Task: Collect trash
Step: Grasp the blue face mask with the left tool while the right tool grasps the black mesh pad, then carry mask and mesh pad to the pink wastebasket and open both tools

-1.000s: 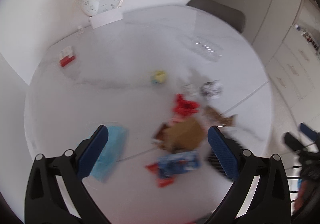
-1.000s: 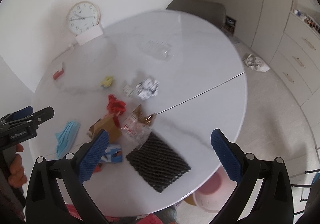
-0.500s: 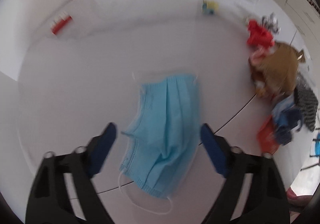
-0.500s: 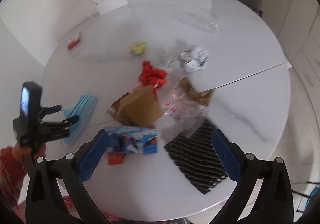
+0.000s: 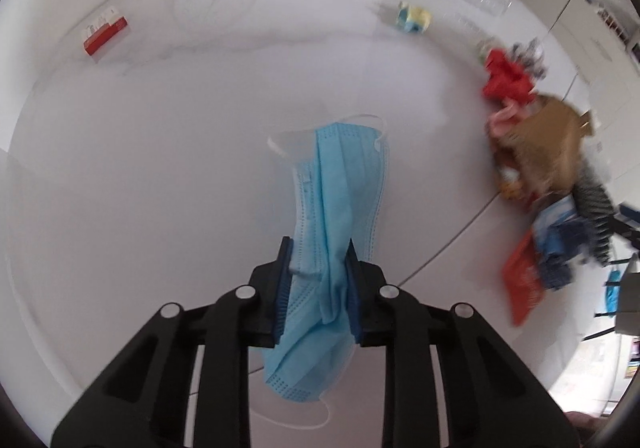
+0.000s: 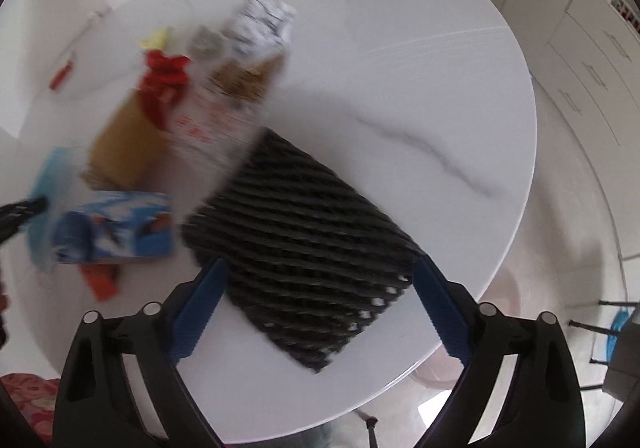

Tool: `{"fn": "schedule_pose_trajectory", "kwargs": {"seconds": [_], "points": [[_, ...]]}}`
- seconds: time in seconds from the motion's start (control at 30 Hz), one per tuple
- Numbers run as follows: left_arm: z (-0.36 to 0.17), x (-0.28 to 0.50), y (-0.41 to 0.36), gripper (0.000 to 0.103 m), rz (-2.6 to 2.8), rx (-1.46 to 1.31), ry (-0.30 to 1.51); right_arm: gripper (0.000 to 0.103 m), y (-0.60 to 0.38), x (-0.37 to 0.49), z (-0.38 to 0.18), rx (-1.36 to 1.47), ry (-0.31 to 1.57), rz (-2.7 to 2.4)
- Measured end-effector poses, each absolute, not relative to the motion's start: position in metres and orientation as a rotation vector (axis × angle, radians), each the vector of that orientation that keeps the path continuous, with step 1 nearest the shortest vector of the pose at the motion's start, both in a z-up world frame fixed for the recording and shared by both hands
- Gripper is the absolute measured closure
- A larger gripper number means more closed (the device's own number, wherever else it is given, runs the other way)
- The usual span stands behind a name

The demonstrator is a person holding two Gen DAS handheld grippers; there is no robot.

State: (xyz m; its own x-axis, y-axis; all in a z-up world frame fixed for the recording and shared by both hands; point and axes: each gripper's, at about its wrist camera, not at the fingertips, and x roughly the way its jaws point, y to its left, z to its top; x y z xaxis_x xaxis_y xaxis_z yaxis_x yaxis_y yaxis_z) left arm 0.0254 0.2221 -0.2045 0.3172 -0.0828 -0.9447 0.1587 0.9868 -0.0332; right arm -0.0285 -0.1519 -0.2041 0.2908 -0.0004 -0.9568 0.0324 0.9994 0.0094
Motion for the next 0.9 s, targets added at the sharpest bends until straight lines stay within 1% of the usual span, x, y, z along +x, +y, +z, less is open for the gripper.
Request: {"fn": "schedule_pose_trajectory", "kwargs": {"seconds": [0.03, 0.13, 0.23, 0.33, 0.37, 0.47, 0.5, 0.53, 0.6, 0.63, 0.73, 0.9], "points": [[-0.197, 0.024, 0.220, 0.079, -0.171, 0.073, 1.224, 0.017, -0.154, -0.028, -0.205, 0.021, 1.271, -0.033], [-0.174, 0.020, 0.215, 0.079, -0.216, 0.078, 1.182, 0.017, -0.172, -0.024, -0.196, 0.047, 1.234, -0.002], [-0.153, 0.012, 0.207, 0.079, -0.269, 0.087, 1.145, 0.019, -0.186, -0.012, -0.197, -0.001, 1.254, 0.098], [-0.132, 0.006, 0.196, 0.079, -0.293, 0.127, 1.102, 0.037, -0.199, -0.001, -0.209, 0.012, 1.294, 0.221], [-0.126, 0.003, 0.191, 0.079, -0.297, 0.131, 1.094, 0.039, -0.202, 0.001, -0.212, 0.015, 1.305, 0.241], [-0.105, -0.007, 0.176, 0.079, -0.298, 0.118, 1.059, 0.049, -0.210, 0.005, -0.211, 0.010, 1.302, 0.326], [-0.100, -0.010, 0.171, 0.079, -0.292, 0.115, 1.049, 0.059, -0.211, 0.006, -0.209, 0.012, 1.304, 0.358], [-0.095, -0.012, 0.166, 0.079, -0.286, 0.112, 1.039, 0.072, -0.212, 0.006, -0.209, 0.016, 1.311, 0.386], [-0.087, -0.021, 0.151, 0.079, -0.273, 0.109, 1.020, 0.080, -0.211, 0.003, -0.206, 0.019, 1.317, 0.440], [-0.085, -0.025, 0.145, 0.079, -0.270, 0.109, 1.013, 0.086, -0.211, 0.000, -0.204, 0.004, 1.310, 0.458], [-0.078, -0.037, 0.122, 0.079, -0.272, 0.108, 0.999, 0.088, -0.217, -0.011, -0.189, 0.022, 1.292, 0.486], [-0.070, -0.050, 0.080, 0.079, -0.301, 0.115, 0.987, 0.088, -0.248, -0.036, -0.165, 0.101, 1.232, 0.472]]}}
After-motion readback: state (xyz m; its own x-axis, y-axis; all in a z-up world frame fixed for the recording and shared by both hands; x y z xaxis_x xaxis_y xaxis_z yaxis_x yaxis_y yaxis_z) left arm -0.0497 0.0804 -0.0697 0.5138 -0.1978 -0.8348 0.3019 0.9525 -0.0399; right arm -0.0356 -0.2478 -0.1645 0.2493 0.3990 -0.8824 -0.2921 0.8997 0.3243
